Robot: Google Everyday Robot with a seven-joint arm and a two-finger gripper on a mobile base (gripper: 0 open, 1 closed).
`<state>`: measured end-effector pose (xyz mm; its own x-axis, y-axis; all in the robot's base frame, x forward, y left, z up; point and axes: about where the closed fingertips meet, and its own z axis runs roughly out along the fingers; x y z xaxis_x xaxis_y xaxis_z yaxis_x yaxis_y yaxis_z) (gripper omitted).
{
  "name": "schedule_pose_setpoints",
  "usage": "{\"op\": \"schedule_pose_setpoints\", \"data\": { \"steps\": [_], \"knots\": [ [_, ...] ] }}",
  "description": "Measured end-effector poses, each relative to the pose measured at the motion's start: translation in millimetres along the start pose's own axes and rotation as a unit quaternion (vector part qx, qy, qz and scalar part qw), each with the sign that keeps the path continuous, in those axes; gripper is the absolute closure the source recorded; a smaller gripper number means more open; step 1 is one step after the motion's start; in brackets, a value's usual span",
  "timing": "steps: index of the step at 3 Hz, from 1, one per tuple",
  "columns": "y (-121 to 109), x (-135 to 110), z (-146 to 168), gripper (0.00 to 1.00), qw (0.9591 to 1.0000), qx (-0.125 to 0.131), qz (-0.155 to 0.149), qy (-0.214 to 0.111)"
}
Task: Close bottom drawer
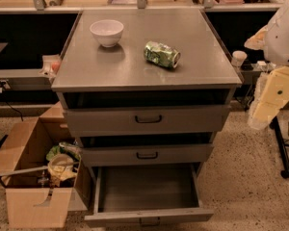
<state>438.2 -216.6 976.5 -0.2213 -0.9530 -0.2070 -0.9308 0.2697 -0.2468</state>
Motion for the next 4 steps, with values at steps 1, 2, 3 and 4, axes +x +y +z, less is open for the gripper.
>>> {"op": "schedule_pose_setpoints", "data": {
  "steps": [1, 2, 3, 4],
  "knots": [
    [0.0, 0.0, 0.0, 0.0, 1.0, 0.0, 0.0, 0.0],
    [6.1, -5.1, 46.7, 0.0, 0.9988, -0.032, -0.038, 0.002],
    [24.7, 0.9, 105.3, 0.0, 0.9947, -0.077, -0.068, 0.005],
    [58.5, 22.1, 170.4, 0.0, 0.9903, -0.117, -0.075, 0.001]
  ]
}}
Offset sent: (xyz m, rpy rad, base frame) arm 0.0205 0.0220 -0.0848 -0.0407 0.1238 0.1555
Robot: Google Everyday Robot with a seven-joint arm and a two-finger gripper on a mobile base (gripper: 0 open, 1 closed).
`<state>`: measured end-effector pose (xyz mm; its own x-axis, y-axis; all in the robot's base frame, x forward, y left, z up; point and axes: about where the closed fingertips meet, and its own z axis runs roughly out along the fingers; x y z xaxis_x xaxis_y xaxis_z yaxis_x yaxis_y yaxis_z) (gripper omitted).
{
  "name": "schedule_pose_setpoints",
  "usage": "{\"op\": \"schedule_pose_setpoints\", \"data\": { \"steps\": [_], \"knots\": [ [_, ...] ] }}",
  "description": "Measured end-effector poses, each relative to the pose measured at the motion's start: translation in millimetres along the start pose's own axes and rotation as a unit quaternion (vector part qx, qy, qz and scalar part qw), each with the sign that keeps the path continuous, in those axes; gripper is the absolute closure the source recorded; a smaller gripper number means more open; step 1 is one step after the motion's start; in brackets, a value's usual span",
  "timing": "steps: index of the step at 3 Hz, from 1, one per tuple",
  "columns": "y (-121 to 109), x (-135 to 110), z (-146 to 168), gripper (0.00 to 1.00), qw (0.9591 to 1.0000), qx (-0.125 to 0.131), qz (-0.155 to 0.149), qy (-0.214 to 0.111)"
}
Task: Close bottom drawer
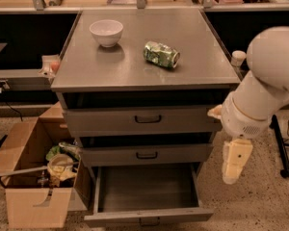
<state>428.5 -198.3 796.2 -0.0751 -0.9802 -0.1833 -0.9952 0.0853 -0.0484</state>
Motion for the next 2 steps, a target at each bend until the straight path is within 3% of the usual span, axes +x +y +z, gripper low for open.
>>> {"op": "schedule_pose_setpoints", "data": {
  "steps": [1, 2],
  "knots": [
    [34.5, 17.9, 73.4, 0.0, 0.9987, -0.047, 0.013, -0.014],
    [66.0, 32.1, 137.7, 0.0, 0.9946, -0.091, 0.036, -0.033]
  ]
}}
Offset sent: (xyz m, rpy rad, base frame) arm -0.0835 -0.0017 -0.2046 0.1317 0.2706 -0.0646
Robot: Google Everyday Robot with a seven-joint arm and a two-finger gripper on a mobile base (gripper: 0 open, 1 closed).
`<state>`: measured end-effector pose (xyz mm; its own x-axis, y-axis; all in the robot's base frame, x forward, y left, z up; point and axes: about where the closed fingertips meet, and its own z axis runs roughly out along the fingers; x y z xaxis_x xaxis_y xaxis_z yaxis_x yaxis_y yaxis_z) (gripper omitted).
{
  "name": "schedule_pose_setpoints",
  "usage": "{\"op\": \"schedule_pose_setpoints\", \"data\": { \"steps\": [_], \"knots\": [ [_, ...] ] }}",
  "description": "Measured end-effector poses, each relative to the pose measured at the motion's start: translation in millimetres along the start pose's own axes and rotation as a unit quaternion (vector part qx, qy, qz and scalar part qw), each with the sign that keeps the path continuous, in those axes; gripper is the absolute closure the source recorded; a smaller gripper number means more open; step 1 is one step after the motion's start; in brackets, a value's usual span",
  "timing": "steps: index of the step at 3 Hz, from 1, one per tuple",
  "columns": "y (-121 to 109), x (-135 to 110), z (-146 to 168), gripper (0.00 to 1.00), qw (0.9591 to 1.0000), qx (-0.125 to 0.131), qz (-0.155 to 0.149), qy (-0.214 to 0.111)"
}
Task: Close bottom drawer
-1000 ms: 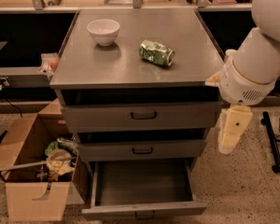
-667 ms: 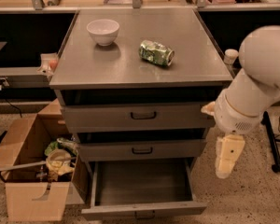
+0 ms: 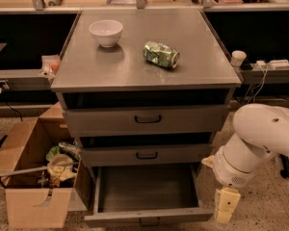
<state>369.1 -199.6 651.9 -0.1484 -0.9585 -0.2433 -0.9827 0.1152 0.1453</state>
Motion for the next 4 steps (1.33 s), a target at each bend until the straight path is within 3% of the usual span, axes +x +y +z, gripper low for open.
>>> {"op": "schedule_pose_setpoints", "data": {
  "steps": [1, 2, 3, 4],
  "knots": [
    [0.0, 0.0, 0.1, 0.0, 1.0, 0.0, 0.0, 0.0],
    [-4.7, 15.6, 67.8, 0.0, 0.9999, -0.008, 0.001, 0.007],
    [-7.6, 29.3, 158.6, 0.0, 0.9995, -0.026, -0.004, -0.018],
    [-7.2, 30.0, 209.1, 0.0, 0.9978, -0.045, -0.012, -0.047]
  ]
}}
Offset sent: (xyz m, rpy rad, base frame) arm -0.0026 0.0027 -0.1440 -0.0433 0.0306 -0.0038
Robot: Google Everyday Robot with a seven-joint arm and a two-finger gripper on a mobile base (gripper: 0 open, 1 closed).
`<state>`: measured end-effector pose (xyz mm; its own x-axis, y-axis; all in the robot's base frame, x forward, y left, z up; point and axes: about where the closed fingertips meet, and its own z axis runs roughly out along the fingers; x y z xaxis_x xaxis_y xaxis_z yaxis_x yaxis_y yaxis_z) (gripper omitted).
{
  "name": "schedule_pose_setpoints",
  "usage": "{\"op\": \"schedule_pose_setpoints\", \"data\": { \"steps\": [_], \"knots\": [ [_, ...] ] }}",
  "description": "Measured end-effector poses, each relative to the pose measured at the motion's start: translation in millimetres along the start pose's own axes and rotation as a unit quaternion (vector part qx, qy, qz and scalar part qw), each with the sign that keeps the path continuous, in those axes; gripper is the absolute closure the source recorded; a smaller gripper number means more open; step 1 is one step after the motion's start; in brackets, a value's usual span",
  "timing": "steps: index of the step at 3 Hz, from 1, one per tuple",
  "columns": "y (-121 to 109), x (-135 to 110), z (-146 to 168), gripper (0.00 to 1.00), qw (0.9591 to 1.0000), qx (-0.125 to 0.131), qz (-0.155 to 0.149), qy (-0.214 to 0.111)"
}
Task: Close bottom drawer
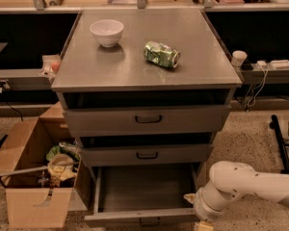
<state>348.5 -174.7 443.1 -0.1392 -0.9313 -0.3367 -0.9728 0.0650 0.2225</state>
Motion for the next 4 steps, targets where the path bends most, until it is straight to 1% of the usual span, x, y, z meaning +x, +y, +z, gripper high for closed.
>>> {"op": "schedule_pose_setpoints", "data": {
  "steps": [1, 2, 3, 4],
  "knots": [
    [-6.1, -0.6, 56.6, 0.0, 0.9982, -0.032, -0.001, -0.05],
    [-6.1, -0.6, 56.6, 0.0, 0.9982, -0.032, -0.001, -0.05],
    [-13.2, -9.9, 89.8, 0.0, 0.9979, -0.038, -0.019, -0.049],
    [-18.7, -38.7, 143.7, 0.0, 0.9935, -0.065, -0.068, -0.064]
  ]
}}
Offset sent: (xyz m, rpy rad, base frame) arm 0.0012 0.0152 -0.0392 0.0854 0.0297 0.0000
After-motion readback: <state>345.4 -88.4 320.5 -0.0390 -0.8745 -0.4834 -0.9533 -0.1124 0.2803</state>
